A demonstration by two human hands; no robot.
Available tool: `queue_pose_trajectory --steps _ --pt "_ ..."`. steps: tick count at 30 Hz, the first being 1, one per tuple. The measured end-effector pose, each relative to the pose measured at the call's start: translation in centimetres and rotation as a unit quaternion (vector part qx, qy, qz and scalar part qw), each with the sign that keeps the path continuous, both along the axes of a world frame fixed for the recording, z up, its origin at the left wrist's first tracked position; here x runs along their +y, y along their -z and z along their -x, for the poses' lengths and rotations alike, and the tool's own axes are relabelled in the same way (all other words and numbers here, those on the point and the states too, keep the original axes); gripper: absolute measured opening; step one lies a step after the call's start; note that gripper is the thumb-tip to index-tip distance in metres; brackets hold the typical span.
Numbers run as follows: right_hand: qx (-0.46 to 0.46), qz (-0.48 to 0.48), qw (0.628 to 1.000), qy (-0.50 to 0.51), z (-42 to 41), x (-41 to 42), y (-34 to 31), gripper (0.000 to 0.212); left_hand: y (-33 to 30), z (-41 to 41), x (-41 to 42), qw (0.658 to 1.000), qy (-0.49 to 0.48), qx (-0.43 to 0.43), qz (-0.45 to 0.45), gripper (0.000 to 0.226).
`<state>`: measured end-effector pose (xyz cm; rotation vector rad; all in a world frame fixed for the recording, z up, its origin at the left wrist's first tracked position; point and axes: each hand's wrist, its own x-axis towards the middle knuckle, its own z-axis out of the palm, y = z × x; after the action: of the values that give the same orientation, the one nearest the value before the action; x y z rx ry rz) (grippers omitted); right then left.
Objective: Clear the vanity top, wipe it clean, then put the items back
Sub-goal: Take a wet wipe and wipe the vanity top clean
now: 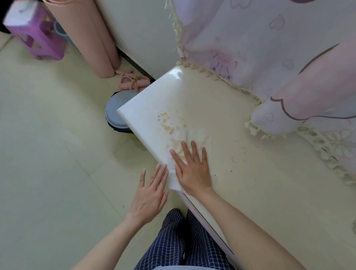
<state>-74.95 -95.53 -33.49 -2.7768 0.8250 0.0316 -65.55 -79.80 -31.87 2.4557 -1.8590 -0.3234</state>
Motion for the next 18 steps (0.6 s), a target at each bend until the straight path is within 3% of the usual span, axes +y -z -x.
queue_pose_trajectory --steps 9,18 --pt "0.012 0.016 0.982 0.189 0.7 -3.0 0.2 0.053 -0.2 -5.2 -2.6 1.000 0.003 -0.011 -0.002 0.053" --pt "0.035 -0.005 0.968 0.248 -11.7 -3.2 0.1 0.059 1.0 -16.1 -5.2 0.999 0.038 0.018 0.005 0.055"
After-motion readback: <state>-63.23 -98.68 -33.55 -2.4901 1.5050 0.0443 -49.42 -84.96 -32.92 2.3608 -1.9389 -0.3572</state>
